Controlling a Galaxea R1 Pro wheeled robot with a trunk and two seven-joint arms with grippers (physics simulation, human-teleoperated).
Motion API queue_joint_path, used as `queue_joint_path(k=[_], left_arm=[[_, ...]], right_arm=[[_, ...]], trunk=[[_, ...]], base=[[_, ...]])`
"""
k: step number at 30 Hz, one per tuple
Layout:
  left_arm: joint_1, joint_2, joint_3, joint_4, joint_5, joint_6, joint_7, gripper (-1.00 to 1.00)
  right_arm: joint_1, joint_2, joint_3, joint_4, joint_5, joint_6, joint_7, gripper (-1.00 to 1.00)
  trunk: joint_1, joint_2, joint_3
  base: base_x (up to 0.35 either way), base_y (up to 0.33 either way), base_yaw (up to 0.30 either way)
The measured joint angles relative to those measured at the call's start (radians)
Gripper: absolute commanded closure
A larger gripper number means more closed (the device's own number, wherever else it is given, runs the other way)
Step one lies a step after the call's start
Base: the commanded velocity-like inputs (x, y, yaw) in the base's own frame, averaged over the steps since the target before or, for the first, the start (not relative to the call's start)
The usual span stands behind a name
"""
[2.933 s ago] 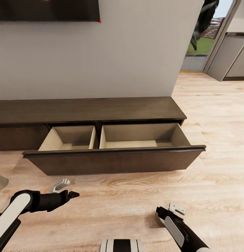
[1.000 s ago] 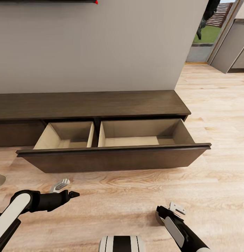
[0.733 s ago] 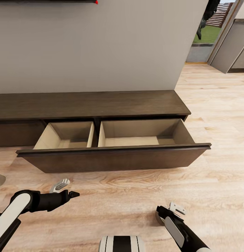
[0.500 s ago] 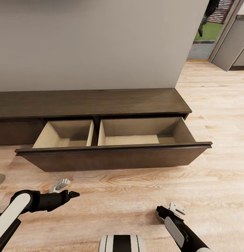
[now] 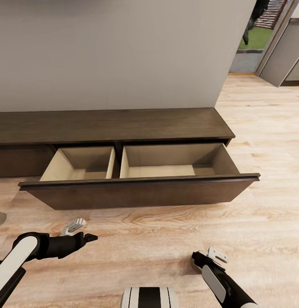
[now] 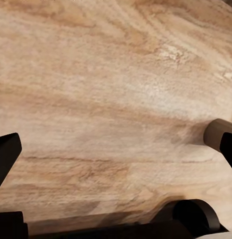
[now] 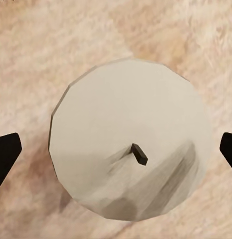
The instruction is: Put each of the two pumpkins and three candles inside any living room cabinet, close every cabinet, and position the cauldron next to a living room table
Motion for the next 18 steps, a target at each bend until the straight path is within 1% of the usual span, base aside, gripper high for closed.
queue_joint_path(k=[3, 6, 18], left_arm=[[0.000, -0.001, -0.001, 0.000, 0.000, 0.000, 0.000, -1.00], [0.000, -0.002, -0.001, 0.000, 0.000, 0.000, 0.000, -1.00], [0.000, -0.002, -0.001, 0.000, 0.000, 0.000, 0.000, -1.00]], right_arm=[[0.000, 0.000, 0.000, 0.010, 0.000, -0.006, -0.001, -1.00], [0.000, 0.000, -0.001, 0.015, -0.001, -0.007, -0.001, -1.00], [0.000, 0.000, -0.002, 0.017, -0.001, -0.008, -0.001, -1.00]], trunk=[[0.000, 0.000, 0.000], [0.001, -0.001, -0.011], [0.001, -0.001, -0.012]], base=[[0.000, 0.000, 0.000], [0.000, 0.000, 0.000], [0.000, 0.000, 0.000]])
